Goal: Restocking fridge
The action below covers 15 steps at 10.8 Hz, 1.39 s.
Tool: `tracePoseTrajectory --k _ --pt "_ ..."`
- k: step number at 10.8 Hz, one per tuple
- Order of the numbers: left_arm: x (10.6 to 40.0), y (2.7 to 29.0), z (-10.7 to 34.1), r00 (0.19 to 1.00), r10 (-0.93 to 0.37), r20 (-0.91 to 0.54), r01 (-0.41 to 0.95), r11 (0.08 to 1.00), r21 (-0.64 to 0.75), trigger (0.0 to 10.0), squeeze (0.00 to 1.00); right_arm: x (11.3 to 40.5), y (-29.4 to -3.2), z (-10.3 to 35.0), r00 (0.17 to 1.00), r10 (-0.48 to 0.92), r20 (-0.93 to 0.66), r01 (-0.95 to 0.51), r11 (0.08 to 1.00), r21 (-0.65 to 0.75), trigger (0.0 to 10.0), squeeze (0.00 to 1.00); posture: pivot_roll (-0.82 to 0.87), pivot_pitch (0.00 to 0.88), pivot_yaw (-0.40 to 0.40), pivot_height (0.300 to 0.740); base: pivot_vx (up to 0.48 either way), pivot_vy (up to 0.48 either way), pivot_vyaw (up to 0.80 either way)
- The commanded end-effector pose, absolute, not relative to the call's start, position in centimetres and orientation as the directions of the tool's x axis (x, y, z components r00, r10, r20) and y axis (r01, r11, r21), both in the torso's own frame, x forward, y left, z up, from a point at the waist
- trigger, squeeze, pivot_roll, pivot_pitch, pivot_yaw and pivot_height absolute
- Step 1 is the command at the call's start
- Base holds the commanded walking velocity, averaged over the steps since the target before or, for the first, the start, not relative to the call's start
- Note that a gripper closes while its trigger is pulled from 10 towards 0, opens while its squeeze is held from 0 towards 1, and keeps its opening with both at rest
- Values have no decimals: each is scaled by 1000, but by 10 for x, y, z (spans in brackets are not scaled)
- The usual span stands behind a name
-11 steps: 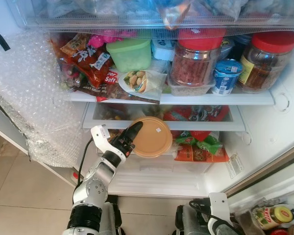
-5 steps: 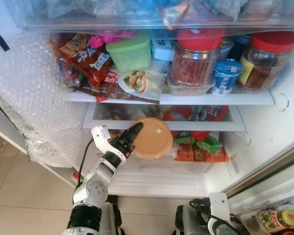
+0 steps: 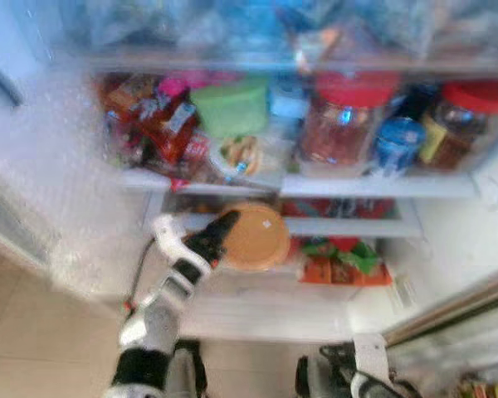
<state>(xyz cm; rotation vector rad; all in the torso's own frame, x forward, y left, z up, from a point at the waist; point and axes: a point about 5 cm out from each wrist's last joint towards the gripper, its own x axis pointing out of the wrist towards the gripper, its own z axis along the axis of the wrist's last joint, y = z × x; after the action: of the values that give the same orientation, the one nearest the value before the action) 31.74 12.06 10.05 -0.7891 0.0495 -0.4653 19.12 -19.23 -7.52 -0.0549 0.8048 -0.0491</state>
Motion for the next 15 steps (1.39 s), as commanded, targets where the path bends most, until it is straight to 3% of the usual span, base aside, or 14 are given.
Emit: tracePoseTrajectory --k 1,5,8,15 --pt "317 112 102 889 -436 139 401 597 -695 10000 0 173 -192 -85 635 -61 -770 27 998 -57 10000 0 -89 164 27 631 285 0 0" --pt "317 112 98 901 -417 119 366 585 -724 10000 0 172 -194 -85 636 -63 -769 28 998 -58 10000 0 -89 166 26 631 71 0 0" --pt "331 124 92 958 -278 66 229 608 -760 10000 0 171 -195 -86 631 -64 -773 27 998 -60 10000 0 -87 163 24 631 0 0 0" --pt "363 132 98 995 -98 2 65 643 -763 10000 0 169 -195 -86 627 -67 -777 32 998 -60 10000 0 -107 158 29 631 0 0 0"
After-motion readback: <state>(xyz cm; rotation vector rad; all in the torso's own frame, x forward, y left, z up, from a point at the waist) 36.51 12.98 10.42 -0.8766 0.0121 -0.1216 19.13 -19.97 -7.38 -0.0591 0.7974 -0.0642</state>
